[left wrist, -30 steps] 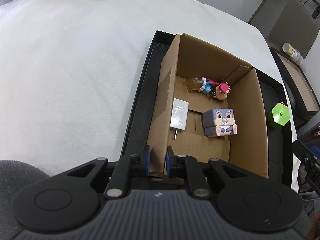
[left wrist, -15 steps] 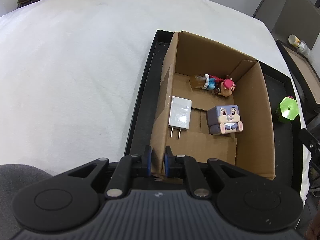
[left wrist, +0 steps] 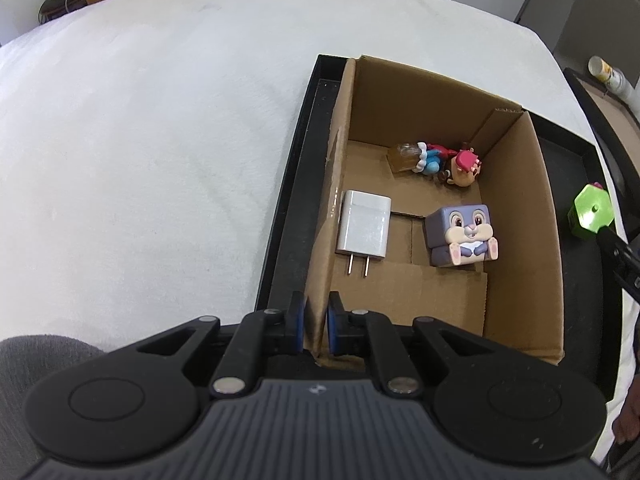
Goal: Organize rigid objects
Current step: 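Move the right gripper down to the green hexagon block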
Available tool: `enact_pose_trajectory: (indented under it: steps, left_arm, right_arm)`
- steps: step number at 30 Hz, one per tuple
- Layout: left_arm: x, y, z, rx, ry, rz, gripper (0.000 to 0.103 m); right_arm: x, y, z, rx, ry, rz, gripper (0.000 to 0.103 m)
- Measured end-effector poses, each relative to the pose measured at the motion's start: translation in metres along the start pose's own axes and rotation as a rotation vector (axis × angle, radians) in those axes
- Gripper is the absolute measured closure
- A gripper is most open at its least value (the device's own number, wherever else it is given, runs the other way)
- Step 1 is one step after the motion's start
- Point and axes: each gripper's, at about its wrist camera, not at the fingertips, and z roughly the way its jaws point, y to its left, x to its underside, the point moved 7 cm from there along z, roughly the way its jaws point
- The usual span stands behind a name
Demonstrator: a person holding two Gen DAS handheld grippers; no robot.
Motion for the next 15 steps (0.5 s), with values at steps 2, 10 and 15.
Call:
enact_pose_trajectory:
  steps: [2,10,15]
  left_arm:
    - [0.001,-0.002,0.000,-0.006,0.002,0.007,0.093]
    - [0.000,-0.002,0.002,-0.008,0.011,0.009,0.093]
    - [-0.001,-0.005,0.001,-0.025,0.015,0.029,0.093]
  right_arm:
    - [0.003,-0.002,0.005,0.006,-0.006,-0.001,0.018]
    - [0.018,-0.007,0.022,0.049,-0.049,-0.046,0.018]
    - [0.023,-0.009,0.030,0.091,-0.078,-0.072,0.018]
